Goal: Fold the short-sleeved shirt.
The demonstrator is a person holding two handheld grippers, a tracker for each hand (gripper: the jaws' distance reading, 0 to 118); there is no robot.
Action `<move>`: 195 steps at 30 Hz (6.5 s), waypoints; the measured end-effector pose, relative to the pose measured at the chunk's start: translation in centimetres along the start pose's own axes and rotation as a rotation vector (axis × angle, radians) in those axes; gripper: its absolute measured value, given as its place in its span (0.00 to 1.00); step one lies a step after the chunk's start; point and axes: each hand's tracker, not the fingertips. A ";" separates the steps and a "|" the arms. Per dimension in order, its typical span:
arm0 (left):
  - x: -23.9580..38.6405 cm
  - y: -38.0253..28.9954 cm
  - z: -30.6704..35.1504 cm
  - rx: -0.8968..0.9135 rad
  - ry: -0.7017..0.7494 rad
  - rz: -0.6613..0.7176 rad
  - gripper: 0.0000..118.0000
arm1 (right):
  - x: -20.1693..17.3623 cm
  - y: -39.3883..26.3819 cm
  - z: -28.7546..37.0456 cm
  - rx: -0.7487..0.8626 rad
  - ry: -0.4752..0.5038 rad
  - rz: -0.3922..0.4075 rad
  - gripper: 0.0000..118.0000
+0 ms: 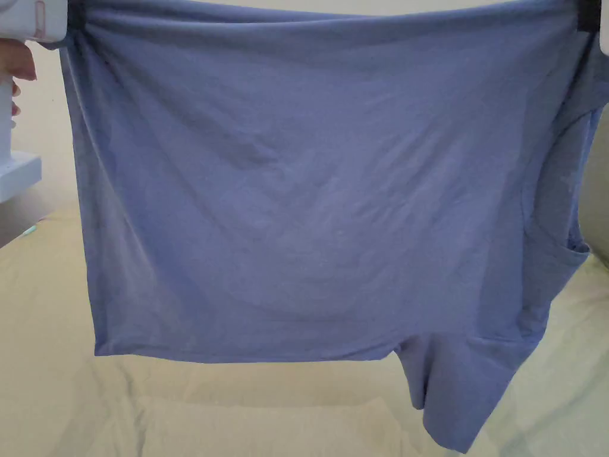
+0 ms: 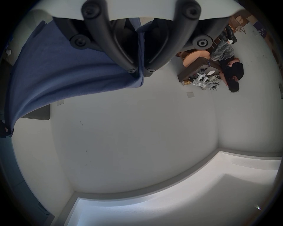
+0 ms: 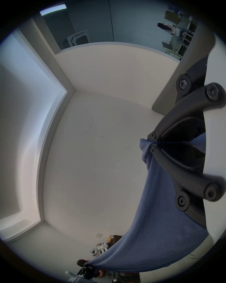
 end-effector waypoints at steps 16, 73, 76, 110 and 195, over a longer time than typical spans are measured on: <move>4.0 -14.3 -6.6 -0.183 -0.039 -0.004 0.04 | -5.6 -15.0 -4.3 -0.258 0.140 -0.035 0.02; 5.4 -48.9 26.2 -0.909 -0.438 -0.277 0.95 | -7.7 -43.2 33.4 -1.185 0.449 0.093 0.87; 5.1 -43.0 26.0 -0.749 -0.398 -0.065 0.95 | -7.0 -36.8 32.4 -1.012 0.395 0.012 0.87; 8.2 -35.2 29.6 -0.384 -0.273 0.063 0.01 | -16.1 -18.0 35.6 -0.254 0.324 -0.028 0.02; 5.4 -46.2 14.8 -0.856 -0.133 0.155 0.01 | -8.8 -41.4 24.4 -0.917 0.326 -0.211 0.04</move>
